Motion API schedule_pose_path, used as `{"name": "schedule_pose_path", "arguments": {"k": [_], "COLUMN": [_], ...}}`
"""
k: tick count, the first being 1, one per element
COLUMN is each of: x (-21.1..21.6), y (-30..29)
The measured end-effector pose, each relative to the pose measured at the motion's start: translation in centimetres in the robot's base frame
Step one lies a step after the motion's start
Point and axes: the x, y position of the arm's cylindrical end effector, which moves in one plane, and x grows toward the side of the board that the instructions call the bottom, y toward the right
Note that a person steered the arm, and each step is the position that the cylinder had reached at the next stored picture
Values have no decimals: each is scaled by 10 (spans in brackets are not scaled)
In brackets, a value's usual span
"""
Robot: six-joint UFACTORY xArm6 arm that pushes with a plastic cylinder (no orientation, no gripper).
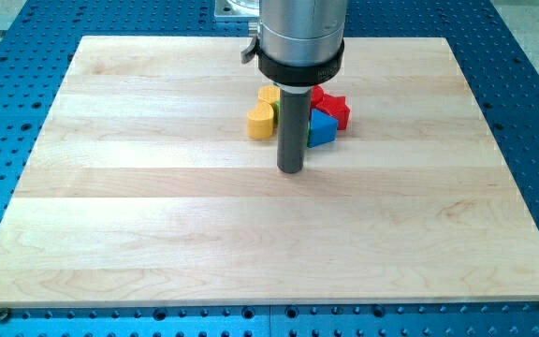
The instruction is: Place your arm at the top right of the red star
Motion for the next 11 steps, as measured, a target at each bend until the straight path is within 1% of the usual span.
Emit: {"name": "schedule_pose_path", "arguments": {"k": [3, 4, 5, 6, 7, 8, 9, 10, 11], "x": [5, 27, 34, 24, 25, 14, -52, -114, -126], "y": [-8, -3, 9, 6, 13, 107, 150, 150, 134]}}
